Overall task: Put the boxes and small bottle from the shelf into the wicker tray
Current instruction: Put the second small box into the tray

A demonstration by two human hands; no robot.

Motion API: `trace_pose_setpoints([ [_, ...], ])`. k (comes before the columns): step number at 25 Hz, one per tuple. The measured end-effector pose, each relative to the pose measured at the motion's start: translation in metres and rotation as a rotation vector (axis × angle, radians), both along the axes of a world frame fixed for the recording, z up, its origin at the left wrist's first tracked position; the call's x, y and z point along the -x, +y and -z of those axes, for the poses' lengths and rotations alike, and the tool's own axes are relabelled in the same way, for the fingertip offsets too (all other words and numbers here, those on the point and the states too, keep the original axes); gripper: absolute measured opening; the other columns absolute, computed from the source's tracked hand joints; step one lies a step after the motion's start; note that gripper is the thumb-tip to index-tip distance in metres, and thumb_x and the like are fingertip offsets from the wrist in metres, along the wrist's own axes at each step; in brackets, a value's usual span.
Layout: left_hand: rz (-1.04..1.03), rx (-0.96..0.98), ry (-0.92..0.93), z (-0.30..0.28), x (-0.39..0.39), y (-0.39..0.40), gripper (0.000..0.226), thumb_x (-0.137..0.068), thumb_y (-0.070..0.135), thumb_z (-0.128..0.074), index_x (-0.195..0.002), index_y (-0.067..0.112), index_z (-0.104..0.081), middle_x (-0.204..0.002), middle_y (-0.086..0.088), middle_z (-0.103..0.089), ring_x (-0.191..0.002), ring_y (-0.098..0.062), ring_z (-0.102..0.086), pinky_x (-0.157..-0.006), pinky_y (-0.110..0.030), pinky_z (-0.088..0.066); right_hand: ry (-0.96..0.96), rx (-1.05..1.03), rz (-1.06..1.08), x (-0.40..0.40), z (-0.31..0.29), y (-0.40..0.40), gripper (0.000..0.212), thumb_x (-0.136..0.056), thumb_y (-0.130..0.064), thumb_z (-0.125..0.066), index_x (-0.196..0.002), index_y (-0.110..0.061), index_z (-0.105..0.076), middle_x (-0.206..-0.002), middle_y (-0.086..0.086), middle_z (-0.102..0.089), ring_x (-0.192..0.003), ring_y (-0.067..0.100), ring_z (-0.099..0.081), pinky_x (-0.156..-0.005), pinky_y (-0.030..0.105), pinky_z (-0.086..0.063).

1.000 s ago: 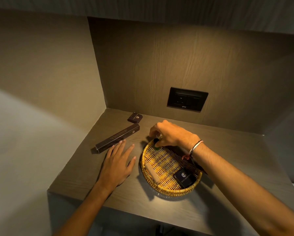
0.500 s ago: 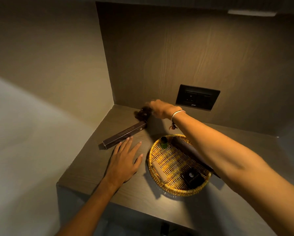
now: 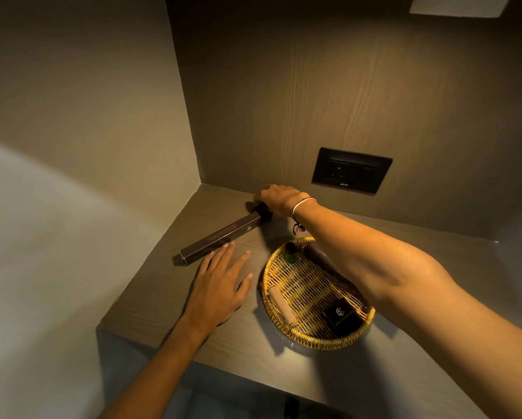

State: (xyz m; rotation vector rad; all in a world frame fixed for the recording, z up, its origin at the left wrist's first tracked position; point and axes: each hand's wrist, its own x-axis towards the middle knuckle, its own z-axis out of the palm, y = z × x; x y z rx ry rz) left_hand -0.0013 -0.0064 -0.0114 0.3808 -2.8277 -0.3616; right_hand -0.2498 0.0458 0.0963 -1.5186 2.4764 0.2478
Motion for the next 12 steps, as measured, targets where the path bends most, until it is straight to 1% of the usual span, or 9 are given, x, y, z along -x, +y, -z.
trace_pose_setpoints([
  [4,-0.001,0.005,-0.003,0.002,-0.001,-0.002,0.059,-0.096,0.054,-0.03,-0.149,0.029,-0.035,-0.159,-0.008,-0.033,-0.148,-0.019,-0.025,-0.121,-0.043,-0.023,0.01,-0.04,0.023,0.003,-0.003,0.019,0.061,-0.078,-0.014,-0.08,-0.133,-0.016,-0.054,-0.129,0.01,-0.057,-0.115,0.033,-0.058,-0.093,0.044,-0.051],
  [6,0.005,0.007,0.001,0.003,-0.001,-0.002,0.059,-0.096,0.054,-0.03,-0.149,0.029,-0.036,-0.159,-0.008,-0.034,-0.148,-0.019,-0.026,-0.121,-0.042,-0.023,-0.001,-0.043,0.069,0.002,-0.013,0.03,0.058,-0.077,-0.021,-0.082,-0.128,-0.014,-0.056,-0.125,0.01,-0.06,-0.112,0.032,-0.059,-0.092,0.044,-0.051],
  [8,0.007,0.007,0.0,0.003,-0.001,-0.003,0.06,-0.095,0.055,-0.029,-0.149,0.029,-0.036,-0.159,-0.008,-0.034,-0.148,-0.019,-0.026,-0.121,-0.041,-0.022,0.011,0.03,0.127,0.0,-0.03,0.042,0.056,-0.075,-0.032,-0.083,-0.121,-0.013,-0.058,-0.118,0.011,-0.063,-0.104,0.032,-0.061,-0.087,0.044,-0.051],
  [10,0.005,0.004,-0.005,0.004,-0.001,-0.004,0.06,-0.096,0.055,-0.028,-0.149,0.03,-0.035,-0.16,-0.007,-0.033,-0.148,-0.019,-0.025,-0.12,-0.041,-0.021,0.057,0.128,0.187,-0.009,-0.048,0.058,0.062,-0.073,-0.046,-0.081,-0.121,-0.014,-0.058,-0.114,0.012,-0.062,-0.099,0.032,-0.061,-0.08,0.044,-0.052],
  [12,0.0,0.001,-0.011,0.004,0.0,-0.004,0.059,-0.096,0.055,-0.028,-0.149,0.031,-0.034,-0.16,-0.007,-0.032,-0.148,-0.019,-0.024,-0.121,-0.041,-0.021,0.085,0.17,0.226,-0.023,-0.064,0.076,0.071,-0.069,-0.055,-0.08,-0.123,-0.015,-0.057,-0.111,0.011,-0.06,-0.097,0.034,-0.062,-0.073,0.043,-0.048],
])
